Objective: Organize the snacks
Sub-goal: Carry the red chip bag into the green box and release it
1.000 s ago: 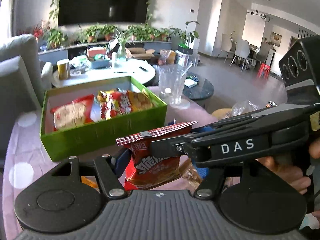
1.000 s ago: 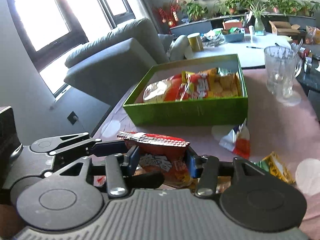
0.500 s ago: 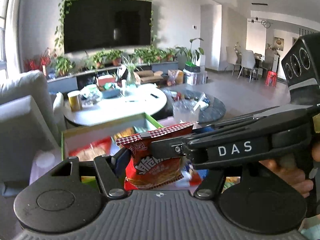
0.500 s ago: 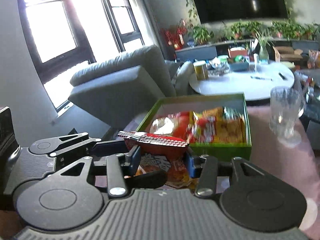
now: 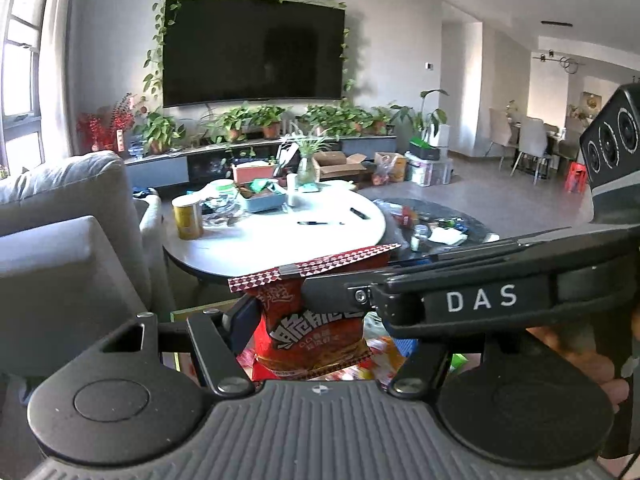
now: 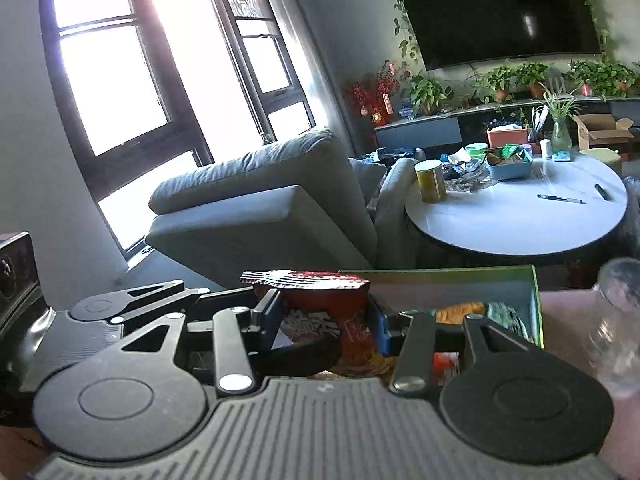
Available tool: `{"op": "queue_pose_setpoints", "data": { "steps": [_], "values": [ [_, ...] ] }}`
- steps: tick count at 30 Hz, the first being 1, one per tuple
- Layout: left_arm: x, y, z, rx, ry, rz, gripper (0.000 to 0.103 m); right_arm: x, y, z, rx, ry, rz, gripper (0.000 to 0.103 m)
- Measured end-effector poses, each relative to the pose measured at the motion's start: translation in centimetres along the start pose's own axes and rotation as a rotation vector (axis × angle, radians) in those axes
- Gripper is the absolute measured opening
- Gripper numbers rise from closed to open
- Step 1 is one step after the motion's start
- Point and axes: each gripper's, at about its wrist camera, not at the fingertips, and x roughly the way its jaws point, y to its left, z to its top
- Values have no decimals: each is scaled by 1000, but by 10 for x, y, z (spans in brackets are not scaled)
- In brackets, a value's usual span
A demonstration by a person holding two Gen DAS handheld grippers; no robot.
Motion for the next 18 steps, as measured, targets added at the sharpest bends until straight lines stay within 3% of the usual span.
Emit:
{"op": "queue_pose_setpoints", "data": {
  "steps": [7,18],
  "values": [
    [54,40,6,-9,24,31,63,54,-21,15,21,10,19,48],
    [112,85,-14,-78,80,60,64,121,-34,11,41,53,1,48]
  ]
}}
